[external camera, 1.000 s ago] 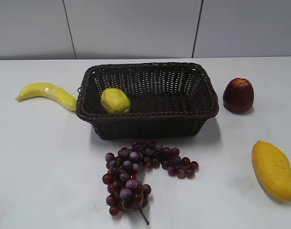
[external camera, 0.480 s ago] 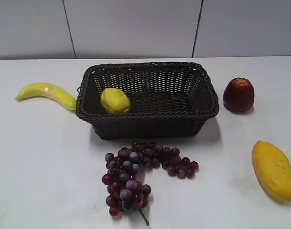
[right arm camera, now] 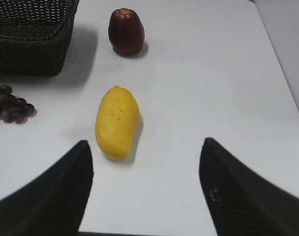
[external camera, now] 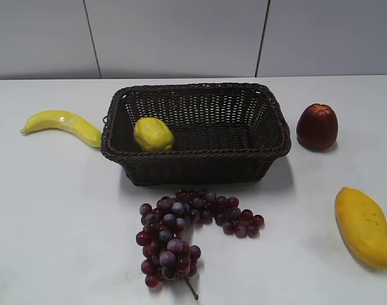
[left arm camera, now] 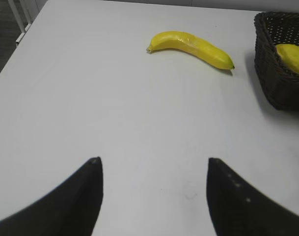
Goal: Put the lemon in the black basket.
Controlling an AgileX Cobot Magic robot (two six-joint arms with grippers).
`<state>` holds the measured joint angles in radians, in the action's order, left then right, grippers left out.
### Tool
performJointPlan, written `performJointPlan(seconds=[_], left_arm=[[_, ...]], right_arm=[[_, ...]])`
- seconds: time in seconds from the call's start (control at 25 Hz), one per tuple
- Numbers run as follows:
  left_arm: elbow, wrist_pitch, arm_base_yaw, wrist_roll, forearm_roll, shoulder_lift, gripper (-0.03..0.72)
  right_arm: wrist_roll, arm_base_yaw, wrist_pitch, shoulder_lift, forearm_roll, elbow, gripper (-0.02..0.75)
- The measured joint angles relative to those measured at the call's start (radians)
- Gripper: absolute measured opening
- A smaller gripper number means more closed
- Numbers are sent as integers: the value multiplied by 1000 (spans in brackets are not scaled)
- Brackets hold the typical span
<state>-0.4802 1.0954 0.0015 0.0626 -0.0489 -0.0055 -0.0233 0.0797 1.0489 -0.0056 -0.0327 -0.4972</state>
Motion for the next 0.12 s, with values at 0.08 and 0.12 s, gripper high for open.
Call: performJointPlan(seconds=[0.08, 0.12], left_arm=[[0, 0, 0, 0, 0, 0, 501], [0, 0, 0, 0, 0, 0, 501]], right_arm=[[0, 0, 0, 0, 0, 0, 555], [0, 0, 0, 0, 0, 0, 555]])
